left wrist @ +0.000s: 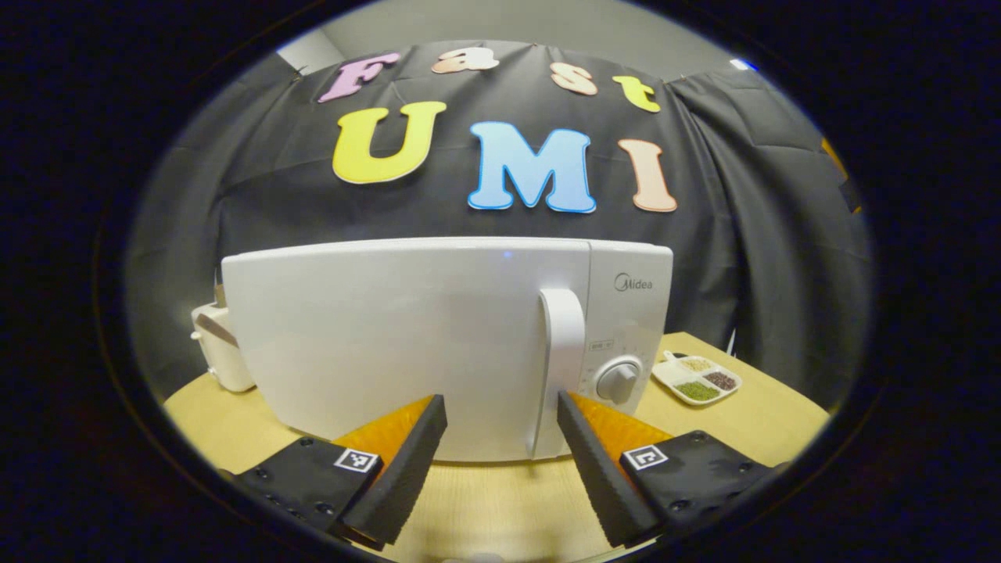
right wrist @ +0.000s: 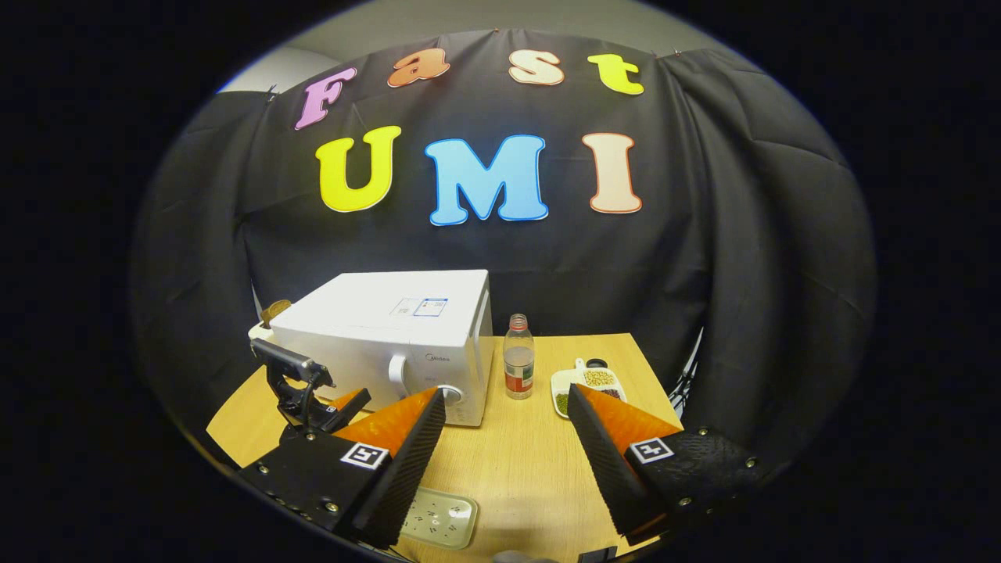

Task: Open the microwave oven with the left hand, put the food in, and close the microwave oven.

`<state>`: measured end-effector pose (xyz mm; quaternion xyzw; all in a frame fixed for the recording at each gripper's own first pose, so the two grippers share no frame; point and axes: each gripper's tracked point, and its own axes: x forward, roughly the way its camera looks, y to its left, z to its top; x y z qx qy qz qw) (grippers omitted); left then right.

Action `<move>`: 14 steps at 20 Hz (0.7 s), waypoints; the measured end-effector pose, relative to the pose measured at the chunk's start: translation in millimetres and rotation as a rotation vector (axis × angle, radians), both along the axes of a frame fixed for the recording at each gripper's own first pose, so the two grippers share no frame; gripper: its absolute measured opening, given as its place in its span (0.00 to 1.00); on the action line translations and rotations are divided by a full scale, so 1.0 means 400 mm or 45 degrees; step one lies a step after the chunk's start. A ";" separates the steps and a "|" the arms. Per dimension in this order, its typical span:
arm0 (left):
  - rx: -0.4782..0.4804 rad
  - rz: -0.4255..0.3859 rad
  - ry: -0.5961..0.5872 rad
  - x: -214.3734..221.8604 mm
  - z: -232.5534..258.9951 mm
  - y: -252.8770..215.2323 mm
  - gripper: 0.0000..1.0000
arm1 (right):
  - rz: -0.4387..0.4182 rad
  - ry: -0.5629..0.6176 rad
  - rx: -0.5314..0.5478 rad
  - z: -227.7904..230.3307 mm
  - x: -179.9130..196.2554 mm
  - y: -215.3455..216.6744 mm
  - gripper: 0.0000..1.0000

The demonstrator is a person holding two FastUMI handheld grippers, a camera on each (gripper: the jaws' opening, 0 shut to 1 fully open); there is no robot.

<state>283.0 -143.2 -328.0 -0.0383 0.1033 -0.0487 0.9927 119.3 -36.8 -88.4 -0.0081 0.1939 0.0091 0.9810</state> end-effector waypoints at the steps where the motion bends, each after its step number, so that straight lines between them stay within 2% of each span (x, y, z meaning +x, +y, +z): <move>1: 0.021 -0.009 0.008 -0.005 -0.005 -0.001 0.98 | 0.005 -0.004 -0.002 -0.002 -0.002 0.002 0.96; 4: 0.022 -0.017 -0.005 -0.029 0.024 0.014 0.97 | 0.006 -0.018 0.006 0.006 -0.007 0.003 0.96; 8: 0.043 -0.024 -0.003 -0.118 0.089 0.058 0.98 | 0.010 -0.059 0.012 0.037 -0.024 0.012 0.96; 14: 0.043 -0.044 -0.062 -0.297 0.321 0.136 0.99 | 0.032 -0.135 0.023 0.103 -0.080 0.039 0.96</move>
